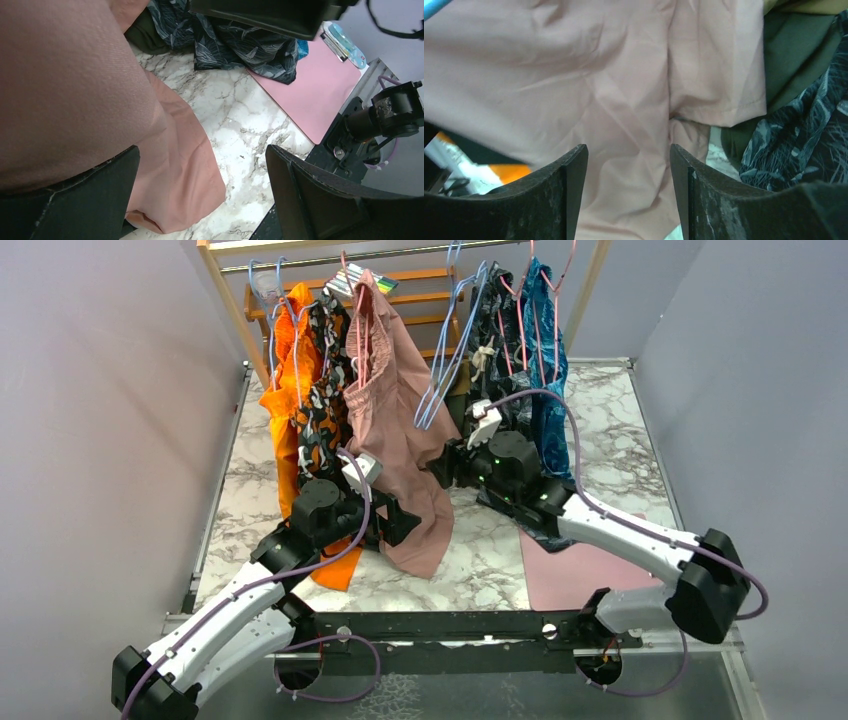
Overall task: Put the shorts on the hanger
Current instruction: Adjust the shorts at the center of the board.
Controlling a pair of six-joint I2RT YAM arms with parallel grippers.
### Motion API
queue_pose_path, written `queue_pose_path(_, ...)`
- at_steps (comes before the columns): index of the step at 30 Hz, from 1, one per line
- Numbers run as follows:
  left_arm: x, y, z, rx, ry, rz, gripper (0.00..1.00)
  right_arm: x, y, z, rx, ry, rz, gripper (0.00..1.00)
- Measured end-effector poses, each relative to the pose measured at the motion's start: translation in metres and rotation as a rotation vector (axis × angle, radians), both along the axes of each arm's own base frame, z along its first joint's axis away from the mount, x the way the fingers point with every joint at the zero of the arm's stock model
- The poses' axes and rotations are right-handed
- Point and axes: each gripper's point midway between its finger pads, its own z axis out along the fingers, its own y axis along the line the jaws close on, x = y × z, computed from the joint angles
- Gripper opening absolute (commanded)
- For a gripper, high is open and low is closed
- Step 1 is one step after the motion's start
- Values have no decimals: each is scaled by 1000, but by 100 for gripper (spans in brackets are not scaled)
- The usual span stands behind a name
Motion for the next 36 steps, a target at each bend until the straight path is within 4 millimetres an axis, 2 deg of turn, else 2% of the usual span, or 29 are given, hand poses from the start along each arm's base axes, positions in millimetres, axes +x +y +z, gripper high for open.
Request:
queue_pose_path(7,0,0,-1,4,1,-1,98,40,8,-13,17,-66,-154,58)
queue_pose_path(12,0,0,-1,4,1,-1,98,67,9,-43,-28,-81,-255,56)
queue_pose_path(16,0,0,-1,4,1,-2,98,85,11,-57,-68,-97,-314,63)
queue_pose_path(20,0,0,-1,3,1,-2,98,95,7,-54,-75,-131,-368,68)
queue_pose_path(25,0,0,-2,4,2,-2,98,100,2,-44,-57,-171,-407,68)
queue_pose_path(28,-1,0,-4,7,5,-2,98,97,-5,-49,-72,-176,-416,68)
queue_pose_path(33,-1,0,-5,7,6,-2,98,73,-23,-64,-91,-158,-372,69)
queue_pose_path(36,-1,1,-4,7,5,-2,98,54,-25,-62,-75,-159,-296,70)
